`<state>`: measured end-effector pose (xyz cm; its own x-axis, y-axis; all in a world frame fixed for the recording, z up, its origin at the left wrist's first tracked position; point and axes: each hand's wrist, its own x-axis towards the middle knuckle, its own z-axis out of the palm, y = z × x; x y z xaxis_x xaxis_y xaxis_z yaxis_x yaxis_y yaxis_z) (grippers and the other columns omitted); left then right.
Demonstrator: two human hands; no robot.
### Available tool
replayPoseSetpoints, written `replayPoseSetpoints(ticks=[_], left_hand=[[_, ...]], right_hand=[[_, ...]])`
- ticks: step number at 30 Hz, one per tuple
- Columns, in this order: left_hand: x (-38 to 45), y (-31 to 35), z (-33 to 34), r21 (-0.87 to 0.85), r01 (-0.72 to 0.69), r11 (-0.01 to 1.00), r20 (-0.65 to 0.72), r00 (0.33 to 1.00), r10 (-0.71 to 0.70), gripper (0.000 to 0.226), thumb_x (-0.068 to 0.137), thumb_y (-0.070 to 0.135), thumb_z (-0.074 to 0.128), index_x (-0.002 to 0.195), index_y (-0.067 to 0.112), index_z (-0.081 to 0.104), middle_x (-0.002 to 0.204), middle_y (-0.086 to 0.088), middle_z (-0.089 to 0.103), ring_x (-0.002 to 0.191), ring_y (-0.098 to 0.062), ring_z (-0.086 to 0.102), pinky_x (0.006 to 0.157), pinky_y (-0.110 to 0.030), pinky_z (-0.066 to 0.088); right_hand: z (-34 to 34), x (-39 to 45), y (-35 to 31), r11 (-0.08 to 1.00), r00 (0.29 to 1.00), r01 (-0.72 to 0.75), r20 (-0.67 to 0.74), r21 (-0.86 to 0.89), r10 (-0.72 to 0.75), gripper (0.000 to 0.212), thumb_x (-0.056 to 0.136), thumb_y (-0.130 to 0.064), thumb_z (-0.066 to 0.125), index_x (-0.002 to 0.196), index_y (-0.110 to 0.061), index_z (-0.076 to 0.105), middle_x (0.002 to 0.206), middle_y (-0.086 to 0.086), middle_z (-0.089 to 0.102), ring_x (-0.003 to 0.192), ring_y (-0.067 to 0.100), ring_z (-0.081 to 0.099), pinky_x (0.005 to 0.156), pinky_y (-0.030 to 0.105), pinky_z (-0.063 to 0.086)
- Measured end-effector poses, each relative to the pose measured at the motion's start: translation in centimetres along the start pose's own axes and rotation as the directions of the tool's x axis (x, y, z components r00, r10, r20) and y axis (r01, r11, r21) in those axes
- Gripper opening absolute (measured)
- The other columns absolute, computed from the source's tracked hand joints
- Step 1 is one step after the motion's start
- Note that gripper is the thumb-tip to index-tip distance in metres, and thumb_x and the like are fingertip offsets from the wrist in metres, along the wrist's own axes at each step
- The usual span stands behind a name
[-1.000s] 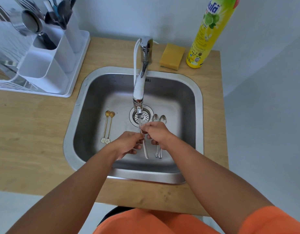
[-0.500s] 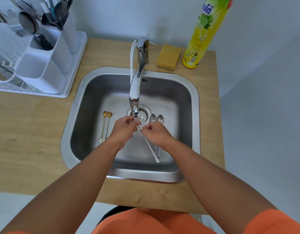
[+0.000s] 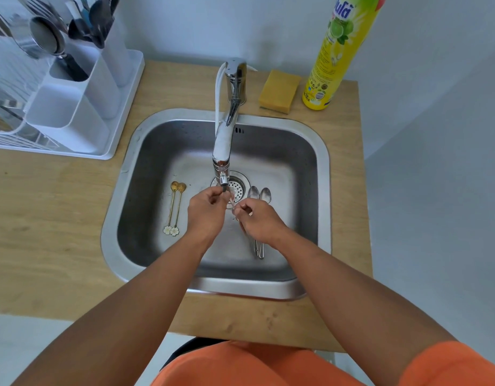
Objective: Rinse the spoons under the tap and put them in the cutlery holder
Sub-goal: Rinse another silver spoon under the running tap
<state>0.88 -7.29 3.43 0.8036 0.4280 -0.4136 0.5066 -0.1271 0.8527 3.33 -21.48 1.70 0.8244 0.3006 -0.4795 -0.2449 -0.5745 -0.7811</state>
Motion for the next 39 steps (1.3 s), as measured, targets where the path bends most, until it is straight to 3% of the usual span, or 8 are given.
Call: replayPoseSetpoints(ticks=[6, 10, 15, 20, 23, 26, 33, 39], left_hand=[[0.1, 1.4, -0.1, 0.013, -0.063, 0.998, -0.038, 0.997, 0.064, 0.016, 0.089, 0.037, 0.081, 0.085, 0.022, 0.077, 0.08, 0.001, 0.078, 0.081, -0.02, 0.075, 0.076, -0.037, 0.058], [0.1, 1.2, -0.2, 0.101, -0.128, 0.987, -0.059, 0.989, 0.135, 0.017, 0.098, 0.036, 0.071, 0.086, 0.025, 0.078, 0.07, 0.014, 0.074, 0.065, 0.001, 0.066, 0.064, -0.029, 0.052], [0.2, 1.1, -0.8, 0.171, -0.216, 0.961, 0.004, 0.976, 0.219, 0.022, 0.105, 0.018, 0.059, 0.094, 0.028, 0.076, 0.088, 0.009, 0.079, 0.078, -0.011, 0.07, 0.076, -0.038, 0.059], [0.5, 2.0, -1.0, 0.118, -0.202, 0.972, 0.035, 0.979, 0.199, 0.021, 0.097, 0.018, 0.071, 0.089, 0.036, 0.074, 0.081, 0.017, 0.078, 0.079, -0.001, 0.072, 0.077, -0.029, 0.058], [0.4, 2.4, -0.8, 0.071, -0.191, 0.979, 0.065, 0.98, 0.187, 0.006, 0.093, 0.022, 0.077, 0.093, 0.027, 0.078, 0.08, 0.008, 0.078, 0.079, -0.01, 0.074, 0.073, -0.027, 0.057], [-0.1, 2.6, -0.8, 0.034, -0.185, 0.982, 0.087, 0.98, 0.181, 0.012, 0.096, 0.031, 0.075, 0.084, 0.027, 0.077, 0.069, 0.012, 0.074, 0.063, 0.0, 0.066, 0.059, -0.014, 0.049], [0.4, 3.2, -1.8, -0.094, 0.069, 0.993, 0.241, 0.97, -0.044, 0.016, 0.1, 0.034, 0.067, 0.091, 0.029, 0.08, 0.09, 0.012, 0.081, 0.079, 0.003, 0.072, 0.07, -0.021, 0.049], [0.6, 1.7, -2.5, -0.179, 0.236, 0.955, 0.33, 0.929, -0.168, 0.016, 0.098, 0.036, 0.069, 0.096, 0.033, 0.084, 0.087, 0.01, 0.07, 0.07, -0.007, 0.052, 0.066, -0.027, 0.037]], right_hand=[[0.3, -0.1, -0.4, 0.999, 0.999, 0.045, 0.01, 0.026, -0.045, 0.013, 0.105, -0.028, 0.059, 0.097, -0.022, 0.069, 0.093, -0.009, 0.069, 0.089, 0.011, 0.062, 0.079, 0.027, 0.046], [0.2, 0.0, -0.4, 0.997, 0.997, 0.071, -0.031, -0.02, -0.072, 0.013, 0.104, -0.031, 0.058, 0.097, -0.025, 0.068, 0.089, -0.011, 0.068, 0.086, 0.013, 0.062, 0.081, 0.032, 0.049], [0.0, -0.5, -0.2, 0.99, 0.996, 0.085, -0.034, 0.116, -0.081, 0.012, 0.102, -0.027, 0.063, 0.09, -0.027, 0.068, 0.083, -0.011, 0.066, 0.075, 0.007, 0.058, 0.076, 0.026, 0.047], [0.1, -0.7, -0.4, 0.972, 0.996, 0.09, -0.005, 0.218, -0.091, 0.007, 0.1, -0.025, 0.069, 0.096, -0.021, 0.073, 0.082, -0.013, 0.066, 0.067, -0.006, 0.055, 0.068, 0.01, 0.043], [0.2, -0.6, -0.5, 0.972, 0.996, 0.092, -0.004, 0.217, -0.093, 0.008, 0.1, -0.023, 0.07, 0.098, -0.015, 0.073, 0.081, -0.009, 0.065, 0.069, 0.001, 0.054, 0.07, 0.016, 0.042], [0.2, -0.5, -0.6, 0.974, 0.993, 0.116, 0.012, 0.194, -0.12, 0.01, 0.101, -0.022, 0.067, 0.097, -0.015, 0.073, 0.083, -0.006, 0.066, 0.074, 0.007, 0.055, 0.072, 0.021, 0.045], [0.3, -0.6, -0.3, 0.966, 0.991, 0.125, 0.018, 0.229, -0.132, 0.011, 0.104, -0.025, 0.064, 0.098, -0.025, 0.073, 0.062, -0.027, 0.059, 0.056, -0.006, 0.047, 0.058, 0.008, 0.037], [-0.7, -0.4, -0.5, 0.979, 0.984, 0.165, 0.043, 0.124, -0.171, 0.013, 0.104, -0.031, 0.061, 0.092, -0.034, 0.065, 0.062, -0.029, 0.058, 0.055, -0.005, 0.047, 0.058, 0.012, 0.036]])
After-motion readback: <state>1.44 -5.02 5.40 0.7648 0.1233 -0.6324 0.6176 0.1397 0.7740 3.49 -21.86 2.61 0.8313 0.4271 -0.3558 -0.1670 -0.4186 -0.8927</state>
